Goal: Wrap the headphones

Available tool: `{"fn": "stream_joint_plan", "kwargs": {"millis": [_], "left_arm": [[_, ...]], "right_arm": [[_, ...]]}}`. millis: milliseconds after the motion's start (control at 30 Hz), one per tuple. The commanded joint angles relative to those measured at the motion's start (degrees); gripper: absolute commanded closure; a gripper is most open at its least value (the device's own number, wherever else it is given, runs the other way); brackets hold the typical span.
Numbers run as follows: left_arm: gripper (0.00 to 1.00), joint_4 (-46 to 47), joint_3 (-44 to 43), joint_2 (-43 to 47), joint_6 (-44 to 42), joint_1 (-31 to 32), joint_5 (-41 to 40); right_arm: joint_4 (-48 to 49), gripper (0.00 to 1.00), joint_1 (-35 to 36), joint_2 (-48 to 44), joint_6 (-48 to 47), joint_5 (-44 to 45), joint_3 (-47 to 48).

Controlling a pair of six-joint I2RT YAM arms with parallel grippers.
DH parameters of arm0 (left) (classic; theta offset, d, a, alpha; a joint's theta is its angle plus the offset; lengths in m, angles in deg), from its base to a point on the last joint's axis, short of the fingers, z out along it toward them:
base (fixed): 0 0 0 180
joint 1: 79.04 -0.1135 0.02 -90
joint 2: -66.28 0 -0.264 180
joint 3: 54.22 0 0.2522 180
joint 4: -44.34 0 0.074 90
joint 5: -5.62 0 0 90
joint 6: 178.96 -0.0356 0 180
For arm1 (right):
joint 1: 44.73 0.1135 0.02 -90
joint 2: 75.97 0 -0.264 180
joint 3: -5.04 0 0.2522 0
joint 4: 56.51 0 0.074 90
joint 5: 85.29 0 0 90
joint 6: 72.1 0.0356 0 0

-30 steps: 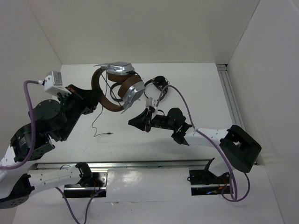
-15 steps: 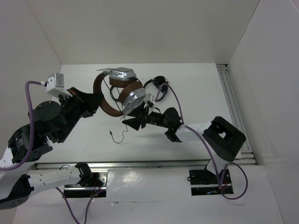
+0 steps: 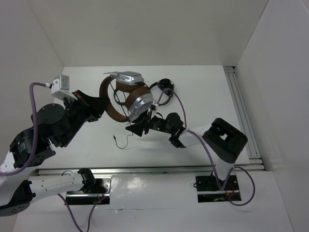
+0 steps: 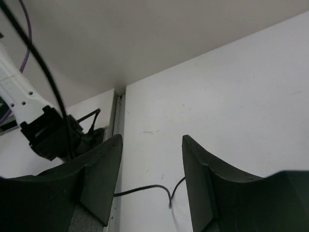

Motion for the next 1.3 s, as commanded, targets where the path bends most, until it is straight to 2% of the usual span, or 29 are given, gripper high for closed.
{"fn": "stream_joint_plan", "kwargs": {"millis": [0, 200, 367, 500, 900, 967, 1033, 1067, 1167, 1233, 1267], "left_arm": [[1.0, 4.78, -2.16, 0.79, 0.53, -0.1, 0.81], [1.0, 4.78, -1.01, 0.79, 0.53, -0.1, 0.81], [1.0, 4.78, -1.01, 0.26, 0.53, -0.1, 1.95], [1.0, 5.31, -1.01, 0.26, 0.53, -0.1, 2.48], [1.0, 5.84, -1.01, -0.26, 0.53, -0.1, 4.15], [1.0, 5.84, -1.54, -0.26, 0.53, -0.1, 4.15], [1.0, 5.84, -1.54, -0.26, 0.53, -0.1, 2.22], [1.0, 5.05, -1.54, -0.26, -0.08, -0.1, 0.65], [1.0, 4.43, -4.69, -1.31, -1.31, -0.1, -2.17], [1.0, 2.41, -8.37, -3.59, -2.01, -0.1, -2.79], [1.0, 2.41, -9.18, -4.21, -2.63, -0.1, -2.8]], "right_arm": [[16.0, 0.4, 0.51, -8.48, -6.52, 9.17, -2.13], [7.76, 0.4, 0.51, -17.01, -10.75, 9.89, -2.14], [5.89, 0.4, 0.51, -19.92, -10.5, 8.93, -2.67], [3.25, 0.4, 0.51, -19.4, -10.49, 3.04, -0.65], [5.1, 0.41, 1.04, -10.71, -8.82, 2.95, 3.91], [7.11, 0.49, 1.04, -9.04, -8.21, 2.34, 3.92], [8.52, 0.64, 1.56, -8.34, -6.63, 1.37, 3.92], [9.57, 0.78, 1.56, -7.81, -6.1, 0.84, 3.31], [10.28, 0.85, 2.61, -7.8, -5.57, 0.22, 1.12], [10.81, 0.99, 3.67, -7.28, -5.57, 0.75, 0.59], [10.81, 1.0, 3.67, -6.49, -5.57, 0.75, 0.58]]}}
